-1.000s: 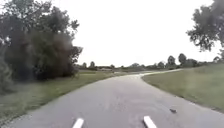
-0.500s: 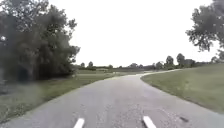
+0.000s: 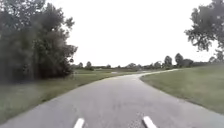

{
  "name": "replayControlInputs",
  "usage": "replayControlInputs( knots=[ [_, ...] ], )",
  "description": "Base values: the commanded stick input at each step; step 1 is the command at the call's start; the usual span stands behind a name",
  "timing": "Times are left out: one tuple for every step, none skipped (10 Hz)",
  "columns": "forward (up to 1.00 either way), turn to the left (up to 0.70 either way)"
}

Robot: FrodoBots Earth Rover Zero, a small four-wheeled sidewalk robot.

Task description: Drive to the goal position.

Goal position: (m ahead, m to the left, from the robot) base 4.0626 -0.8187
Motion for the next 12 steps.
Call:
replayControlInputs(
  knots=[
    [0.5,0.0],
    [0.5,0.0],
    [0.5,0.0],
    [0.5,0.0],
    [0.5,0.0],
    [0.5,0.0],
    [0.5,0.0],
    [0.5,0.0],
    [0.5,0.0],
    [0.5,0.0],
    [0.5,0.0],
    [0.5,0.0]
  ],
)
